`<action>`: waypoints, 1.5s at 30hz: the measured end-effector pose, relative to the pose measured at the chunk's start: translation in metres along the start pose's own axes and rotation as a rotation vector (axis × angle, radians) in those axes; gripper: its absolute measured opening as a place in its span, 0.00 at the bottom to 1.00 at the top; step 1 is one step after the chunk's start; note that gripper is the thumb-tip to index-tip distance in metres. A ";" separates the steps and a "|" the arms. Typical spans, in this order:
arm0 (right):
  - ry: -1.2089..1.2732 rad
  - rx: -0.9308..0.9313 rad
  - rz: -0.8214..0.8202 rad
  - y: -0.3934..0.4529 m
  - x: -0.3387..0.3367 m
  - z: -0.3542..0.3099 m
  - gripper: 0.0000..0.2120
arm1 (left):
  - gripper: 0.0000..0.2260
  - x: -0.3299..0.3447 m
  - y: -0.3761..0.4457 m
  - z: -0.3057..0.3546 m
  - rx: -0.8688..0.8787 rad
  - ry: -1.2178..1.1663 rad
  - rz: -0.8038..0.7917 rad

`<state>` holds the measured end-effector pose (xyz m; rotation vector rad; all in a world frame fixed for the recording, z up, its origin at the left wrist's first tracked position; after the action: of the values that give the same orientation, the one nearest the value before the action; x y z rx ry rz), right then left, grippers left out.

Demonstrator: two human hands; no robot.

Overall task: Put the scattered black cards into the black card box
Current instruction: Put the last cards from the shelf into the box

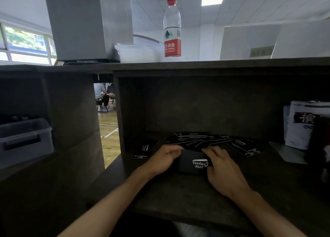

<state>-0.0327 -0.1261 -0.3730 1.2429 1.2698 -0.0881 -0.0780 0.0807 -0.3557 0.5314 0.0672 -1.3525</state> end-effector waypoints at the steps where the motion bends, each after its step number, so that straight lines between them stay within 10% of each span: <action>1: -0.003 -0.012 0.007 0.000 0.000 0.000 0.26 | 0.14 -0.001 0.000 -0.001 -0.010 0.020 -0.027; 6: -0.014 -0.019 0.034 0.000 -0.001 0.000 0.19 | 0.12 -0.048 0.011 -0.026 -0.060 0.791 0.474; 12: -0.020 -0.019 0.031 -0.001 -0.002 -0.001 0.20 | 0.21 -0.044 0.007 -0.043 -0.146 1.257 0.390; 16: -0.018 -0.021 0.038 -0.001 -0.001 -0.001 0.19 | 0.08 -0.045 0.016 -0.032 0.026 1.168 0.492; 22: -0.012 -0.025 0.037 -0.001 -0.002 -0.001 0.19 | 0.33 -0.083 0.051 -0.021 -0.458 0.850 -0.091; 29: -0.011 -0.019 0.037 -0.001 -0.001 -0.002 0.20 | 0.49 -0.098 0.062 -0.022 -0.564 0.910 -0.194; 33: -0.008 -0.010 0.032 -0.001 -0.001 -0.001 0.20 | 0.31 -0.096 0.058 -0.029 -0.470 0.863 -0.048; 38: -0.006 -0.008 0.037 -0.001 -0.001 -0.002 0.20 | 0.03 -0.080 0.042 -0.017 -0.065 0.318 0.666; 45: 0.014 0.028 0.059 -0.003 -0.006 -0.002 0.22 | 0.04 -0.024 -0.006 0.000 -0.082 0.062 0.280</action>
<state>-0.0387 -0.1290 -0.3703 1.3059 1.2470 -0.0549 -0.0888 0.1014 -0.3490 0.4940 0.0954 -1.0561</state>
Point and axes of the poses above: each hand's wrist, its own y-axis towards the middle knuckle, its own x-axis out of the palm, z = x × y, the point moved 1 cm from there along y, towards the middle knuckle, and after that the axes turned 9 degrees about z, right-handed, at the moved point
